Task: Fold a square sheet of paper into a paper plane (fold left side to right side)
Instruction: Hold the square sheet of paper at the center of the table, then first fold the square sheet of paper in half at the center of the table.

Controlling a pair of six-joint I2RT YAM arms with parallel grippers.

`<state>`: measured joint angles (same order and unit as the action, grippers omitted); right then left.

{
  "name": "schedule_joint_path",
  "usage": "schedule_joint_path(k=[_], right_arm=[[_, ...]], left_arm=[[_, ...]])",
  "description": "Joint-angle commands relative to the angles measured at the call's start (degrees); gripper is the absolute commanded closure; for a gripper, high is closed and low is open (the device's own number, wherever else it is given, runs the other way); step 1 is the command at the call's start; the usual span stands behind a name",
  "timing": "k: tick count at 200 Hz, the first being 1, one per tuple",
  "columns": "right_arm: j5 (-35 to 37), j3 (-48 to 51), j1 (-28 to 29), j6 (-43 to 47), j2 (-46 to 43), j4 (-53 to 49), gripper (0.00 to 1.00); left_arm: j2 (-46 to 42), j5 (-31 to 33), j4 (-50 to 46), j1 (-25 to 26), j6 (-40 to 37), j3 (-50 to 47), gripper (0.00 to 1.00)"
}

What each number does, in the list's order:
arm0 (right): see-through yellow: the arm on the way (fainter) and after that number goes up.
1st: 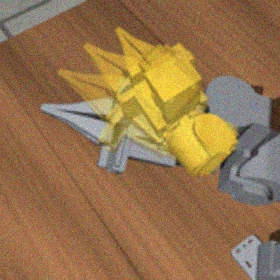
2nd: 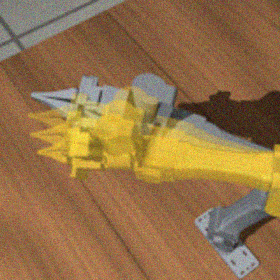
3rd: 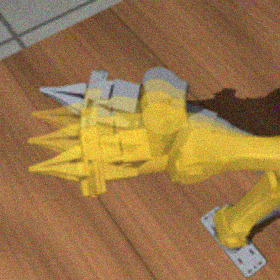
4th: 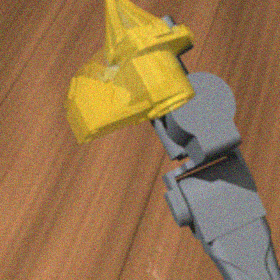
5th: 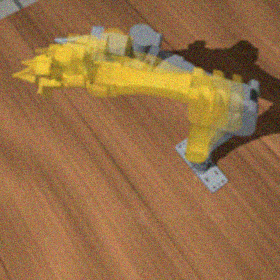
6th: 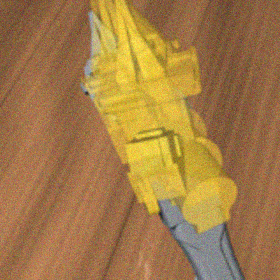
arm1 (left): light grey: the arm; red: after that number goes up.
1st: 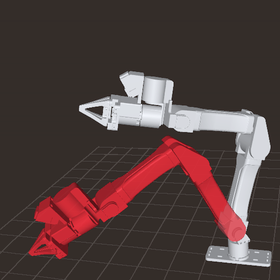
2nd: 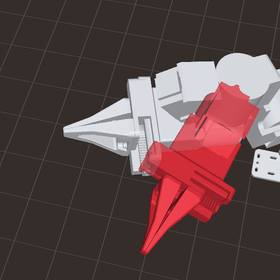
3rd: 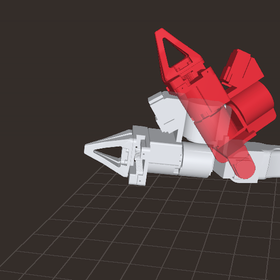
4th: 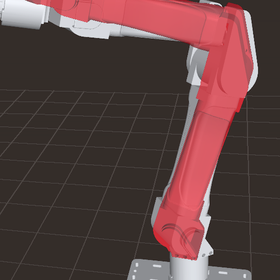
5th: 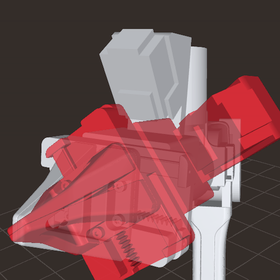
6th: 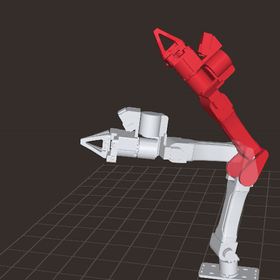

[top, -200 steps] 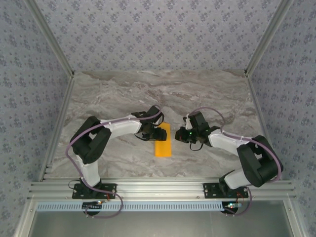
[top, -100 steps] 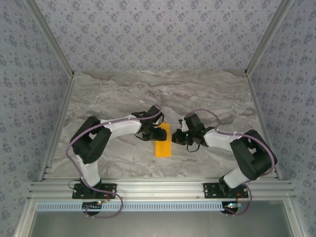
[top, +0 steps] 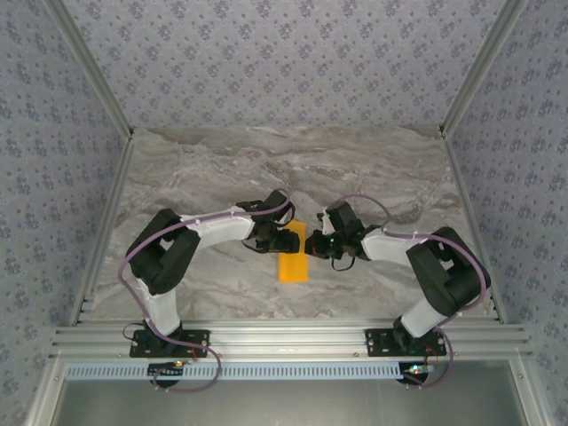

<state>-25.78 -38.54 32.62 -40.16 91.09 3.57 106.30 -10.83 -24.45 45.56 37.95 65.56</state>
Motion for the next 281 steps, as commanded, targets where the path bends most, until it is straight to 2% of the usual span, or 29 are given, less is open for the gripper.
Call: schedule_joint_path(k=[1,135,201,229,243,265,281], right_arm=[[-0.24,-1.62,0.44,-0.88,1.67,0.29,1.0],[1.32,-1.45,0.6,0.04,5.44,-4.42,1.0],[3.32,-2.09,0.69,1.02,6.37,-8.88,1.0],[3.63,-2.4,0.69,1.14,6.53,-9.7,1.0],[3.72,-2.41,0.69,1.15,6.57,-9.89,1.0],[3.79,-2.7,0.69,1.39,6.62,-10.58,1.0],[3.86,-3.24,0.78,1.74,6.57,-11.56,1.0]], left_arm=[[4.69,1.33,-0.25,0.98,-0.87,-0.7,0.37],[2.4,2.03,-1.46,0.99,-1.53,0.04,0.37],[-8.23,4.4,-5.33,-0.55,-2.67,1.41,0.29],[-14.7,3.21,-2.68,-0.8,-3.22,-1.03,0.28],[-16.45,-0.59,0.44,-0.9,-3.15,-2.52,0.33],[-15.77,-8.35,6.29,-0.98,-1.63,-4.1,0.5],[-13.97,-11.64,10.05,-0.92,0.02,-4.75,0.61]])
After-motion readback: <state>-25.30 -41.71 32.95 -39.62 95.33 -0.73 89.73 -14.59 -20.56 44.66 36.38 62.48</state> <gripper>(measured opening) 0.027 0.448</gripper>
